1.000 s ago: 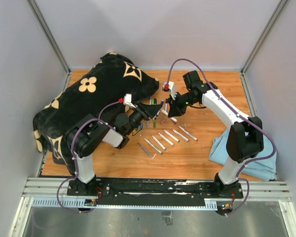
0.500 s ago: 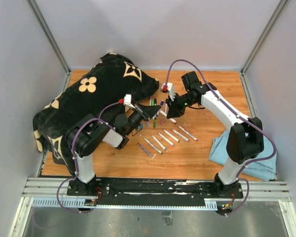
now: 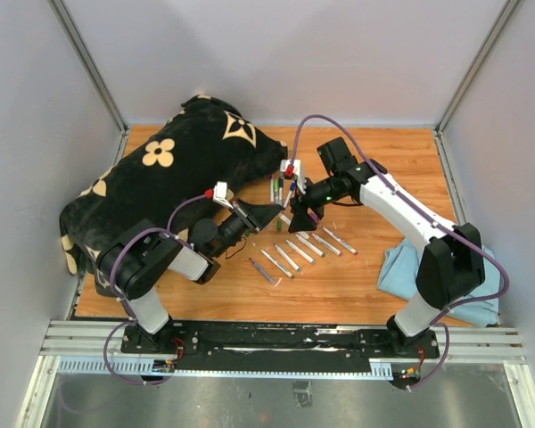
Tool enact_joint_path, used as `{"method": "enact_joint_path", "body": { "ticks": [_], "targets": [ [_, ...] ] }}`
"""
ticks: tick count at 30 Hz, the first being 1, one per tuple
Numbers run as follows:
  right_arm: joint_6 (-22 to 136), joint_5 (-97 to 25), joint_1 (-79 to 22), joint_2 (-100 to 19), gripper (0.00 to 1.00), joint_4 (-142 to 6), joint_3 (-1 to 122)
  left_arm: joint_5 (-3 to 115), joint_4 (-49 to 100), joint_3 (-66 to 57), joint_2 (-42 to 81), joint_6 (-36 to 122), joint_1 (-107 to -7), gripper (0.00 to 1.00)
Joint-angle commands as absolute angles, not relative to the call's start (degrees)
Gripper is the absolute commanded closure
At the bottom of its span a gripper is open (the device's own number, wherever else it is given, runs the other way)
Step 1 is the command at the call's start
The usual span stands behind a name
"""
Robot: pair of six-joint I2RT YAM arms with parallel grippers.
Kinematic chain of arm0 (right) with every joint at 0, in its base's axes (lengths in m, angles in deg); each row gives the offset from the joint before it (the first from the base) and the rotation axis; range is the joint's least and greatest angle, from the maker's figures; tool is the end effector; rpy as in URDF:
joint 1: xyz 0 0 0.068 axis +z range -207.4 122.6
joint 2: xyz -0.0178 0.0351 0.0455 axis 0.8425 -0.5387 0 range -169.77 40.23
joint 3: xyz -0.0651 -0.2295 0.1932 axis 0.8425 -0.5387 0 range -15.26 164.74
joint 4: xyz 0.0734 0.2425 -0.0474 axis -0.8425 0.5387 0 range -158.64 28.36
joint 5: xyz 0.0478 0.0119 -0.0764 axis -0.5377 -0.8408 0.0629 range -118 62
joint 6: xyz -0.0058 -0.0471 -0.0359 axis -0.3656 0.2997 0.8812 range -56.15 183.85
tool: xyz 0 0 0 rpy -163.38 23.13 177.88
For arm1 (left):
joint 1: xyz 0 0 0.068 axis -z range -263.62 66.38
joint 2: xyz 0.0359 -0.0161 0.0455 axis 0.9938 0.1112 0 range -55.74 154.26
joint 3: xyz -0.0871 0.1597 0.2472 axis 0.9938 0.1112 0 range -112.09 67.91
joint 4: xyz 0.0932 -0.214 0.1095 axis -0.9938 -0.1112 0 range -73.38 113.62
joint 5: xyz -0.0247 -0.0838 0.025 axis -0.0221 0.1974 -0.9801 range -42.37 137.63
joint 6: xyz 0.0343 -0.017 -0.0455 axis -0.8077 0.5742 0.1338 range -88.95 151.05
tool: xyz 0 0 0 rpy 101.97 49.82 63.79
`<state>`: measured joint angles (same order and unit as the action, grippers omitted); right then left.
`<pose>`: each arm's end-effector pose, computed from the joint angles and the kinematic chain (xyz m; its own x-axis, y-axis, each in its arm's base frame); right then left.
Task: Open the pen caps
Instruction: Open the pen cap from the pen, then place the pen at the center of the board.
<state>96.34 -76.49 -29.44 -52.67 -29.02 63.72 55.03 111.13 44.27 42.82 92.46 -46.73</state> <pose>0.2891 0.1905 0.3298 -0.2210 -0.5204 -0.8248 -0.9753 0.1152 0.1886 0.2362 -0.1842 0.2176 -0.5275 -0.6929 -0.4916 0.4859 0.2285 -0.8436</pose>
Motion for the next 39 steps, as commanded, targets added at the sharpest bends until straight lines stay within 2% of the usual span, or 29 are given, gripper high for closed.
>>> {"method": "enact_joint_path", "body": {
  "ticks": [1,3,7,14,27,33,39],
  "targets": [
    [94.07,-74.58,-25.47,-53.19,0.35,-30.92,62.84,55.24,124.77,45.18,39.90,92.15,-46.79,1.00],
    [93.77,-73.85,-24.67,-53.35,0.41,-31.12,62.75,54.87,124.74,45.84,39.02,91.81,-46.79,1.00],
    [93.15,-73.17,-24.05,-53.37,0.66,-31.18,62.87,53.10,124.79,47.00,37.24,90.60,-46.79,1.00],
    [92.53,-73.74,-24.04,-53.94,0.98,-31.03,62.40,48.89,123.37,47.32,32.86,86.73,-47.35,1.00],
    [94.37,-73.38,-24.01,-51.90,0.99,-30.52,58.75,44.08,112.08,45.91,21.35,86.31,-57.58,1.00],
    [96.97,-68.47,-27.04,-46.79,0.99,-30.07,57.18,49.98,109.73,50.81,14.96,85.03,-58.79,1.00],
    [99.49,-63.61,-33.05,-41.97,0.96,-30.00,53.09,56.57,98.17,57.06,5.08,82.64,-58.83,1.00]
  ]
}}
